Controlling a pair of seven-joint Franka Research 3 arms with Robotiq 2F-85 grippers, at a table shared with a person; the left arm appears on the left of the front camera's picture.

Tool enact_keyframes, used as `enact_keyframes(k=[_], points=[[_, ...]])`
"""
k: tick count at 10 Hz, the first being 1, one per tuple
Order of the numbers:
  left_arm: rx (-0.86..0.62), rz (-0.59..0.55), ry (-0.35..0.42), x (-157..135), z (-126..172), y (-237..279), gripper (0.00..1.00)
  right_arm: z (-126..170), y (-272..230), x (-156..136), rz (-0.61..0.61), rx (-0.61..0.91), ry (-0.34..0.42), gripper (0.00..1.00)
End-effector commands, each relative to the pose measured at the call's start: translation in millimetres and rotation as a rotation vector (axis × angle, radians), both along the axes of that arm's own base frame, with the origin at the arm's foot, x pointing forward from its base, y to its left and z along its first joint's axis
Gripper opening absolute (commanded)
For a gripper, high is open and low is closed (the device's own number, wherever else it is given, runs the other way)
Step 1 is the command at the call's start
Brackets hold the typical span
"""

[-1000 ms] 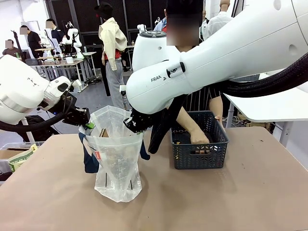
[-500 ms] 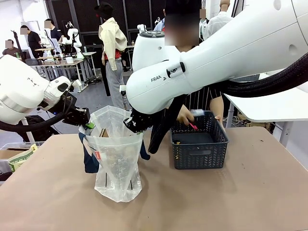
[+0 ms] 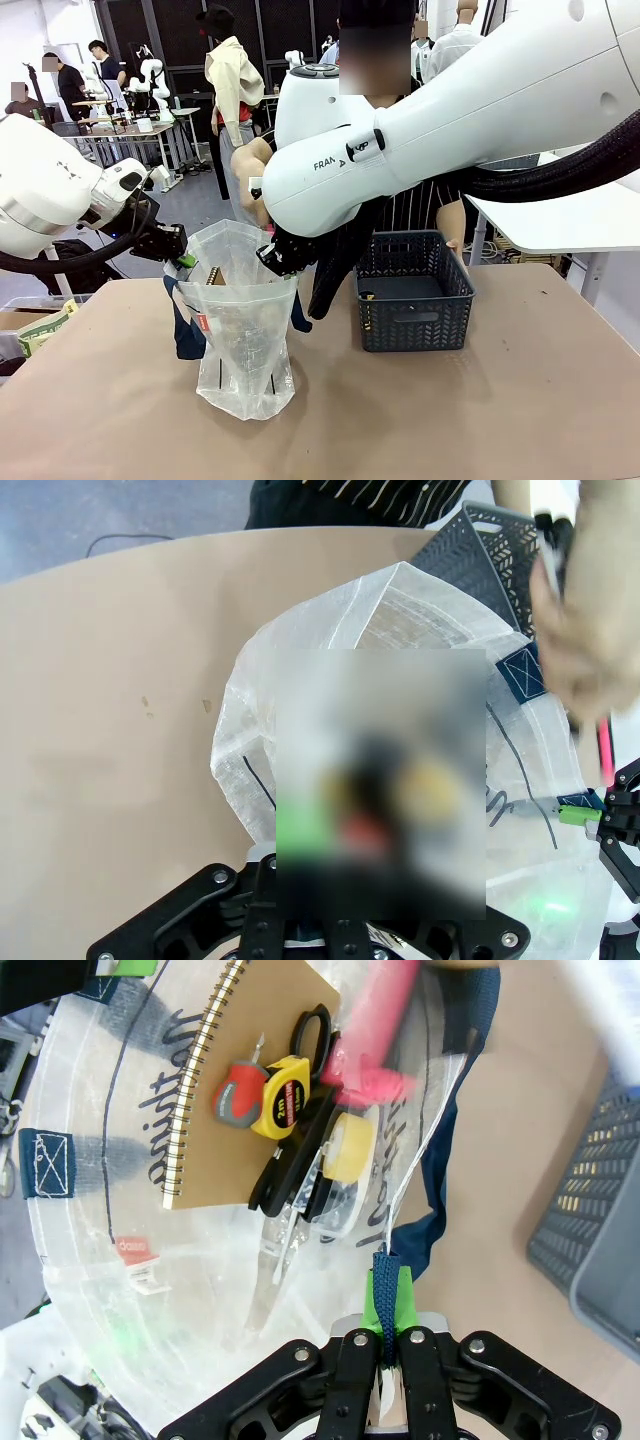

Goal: Transfer purchased items from the store into the shopping bag.
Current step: Move the Reusable shopping bag to the right side of the table.

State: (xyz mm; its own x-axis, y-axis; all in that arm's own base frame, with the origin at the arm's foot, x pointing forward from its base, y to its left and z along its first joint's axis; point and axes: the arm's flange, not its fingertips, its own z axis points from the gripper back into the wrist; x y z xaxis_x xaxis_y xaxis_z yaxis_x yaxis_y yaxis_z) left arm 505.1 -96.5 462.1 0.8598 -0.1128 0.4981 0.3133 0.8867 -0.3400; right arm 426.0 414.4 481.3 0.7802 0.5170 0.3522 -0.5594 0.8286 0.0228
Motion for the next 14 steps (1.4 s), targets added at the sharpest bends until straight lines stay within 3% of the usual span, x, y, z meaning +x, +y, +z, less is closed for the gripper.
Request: enact_keyframes(k=[1,14], points=[[-0.001,0.003,-0.006,-2.6,1.4,1.2,0.00,1.3,-1.9,-0.7,-0.004,0.001,-0.001,0.00],[-0.001,0.003,-0.006,-2.6,1.4,1.2,0.00,1.3,-1.9,-0.7,-0.004,0.001,-0.001,0.00]])
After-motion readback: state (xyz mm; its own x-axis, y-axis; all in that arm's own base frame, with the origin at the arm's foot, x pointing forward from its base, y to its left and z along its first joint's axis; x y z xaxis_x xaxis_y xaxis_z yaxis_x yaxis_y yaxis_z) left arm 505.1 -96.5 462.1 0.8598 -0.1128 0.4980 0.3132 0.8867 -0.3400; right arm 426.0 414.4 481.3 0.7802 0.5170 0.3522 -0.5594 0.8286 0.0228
